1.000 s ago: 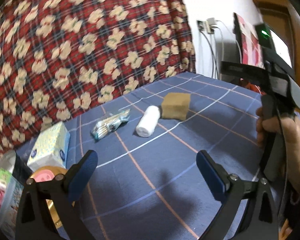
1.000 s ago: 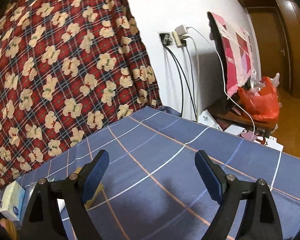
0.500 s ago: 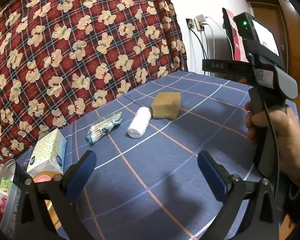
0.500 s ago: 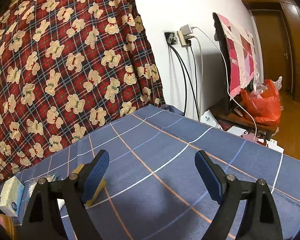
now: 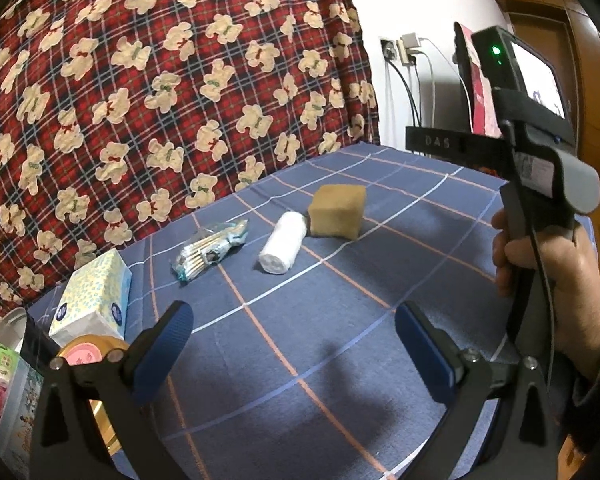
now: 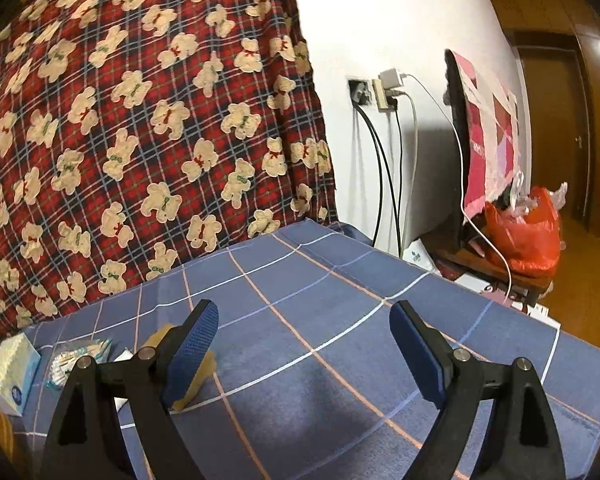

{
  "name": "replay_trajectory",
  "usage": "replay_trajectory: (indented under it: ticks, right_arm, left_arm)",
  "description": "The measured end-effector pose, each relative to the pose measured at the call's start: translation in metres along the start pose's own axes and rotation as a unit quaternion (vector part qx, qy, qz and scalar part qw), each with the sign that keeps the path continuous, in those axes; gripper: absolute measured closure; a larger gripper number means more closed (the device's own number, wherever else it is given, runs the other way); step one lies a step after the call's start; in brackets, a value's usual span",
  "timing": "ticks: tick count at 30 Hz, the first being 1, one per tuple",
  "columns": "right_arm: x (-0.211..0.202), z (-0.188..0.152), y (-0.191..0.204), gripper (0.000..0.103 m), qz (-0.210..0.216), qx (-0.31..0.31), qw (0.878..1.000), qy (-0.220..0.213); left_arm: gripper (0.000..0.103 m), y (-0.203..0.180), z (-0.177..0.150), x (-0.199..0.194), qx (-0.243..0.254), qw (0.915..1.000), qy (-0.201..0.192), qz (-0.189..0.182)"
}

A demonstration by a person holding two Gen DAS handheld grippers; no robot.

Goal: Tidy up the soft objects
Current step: 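Grasp the tan sponge with the right gripper while the left moves toward the white roll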

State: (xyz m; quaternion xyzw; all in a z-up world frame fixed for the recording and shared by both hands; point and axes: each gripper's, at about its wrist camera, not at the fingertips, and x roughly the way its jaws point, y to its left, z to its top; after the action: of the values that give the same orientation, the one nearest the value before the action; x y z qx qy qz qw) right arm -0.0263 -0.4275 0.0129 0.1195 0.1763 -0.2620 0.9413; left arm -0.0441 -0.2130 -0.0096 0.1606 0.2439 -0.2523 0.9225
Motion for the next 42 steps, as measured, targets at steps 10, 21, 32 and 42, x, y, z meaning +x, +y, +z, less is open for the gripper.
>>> replay_trajectory:
  ticks: [10,21,32,42]
  right_arm:
    - [0.003,-0.001,0.014,0.014,0.03,-0.029,0.999,0.01]
    - [0.005,-0.004,0.017,0.014,0.045,-0.021,0.998,0.025]
    - [0.007,-0.024,0.074,0.014,0.17,-0.071,0.976,0.113]
    - [0.022,-0.038,0.115,0.021,0.224,-0.055,0.954,0.189]
  left_arm:
    - [0.001,0.015,0.0,0.004,-0.037,0.9992,0.012,-0.002]
    - [0.001,0.033,-0.001,0.014,-0.084,0.9955,0.041,-0.01]
    - [0.001,0.055,-0.002,0.02,-0.105,0.9933,0.039,0.028]
    - [0.007,0.081,0.002,0.014,-0.104,0.9921,0.022,0.067]
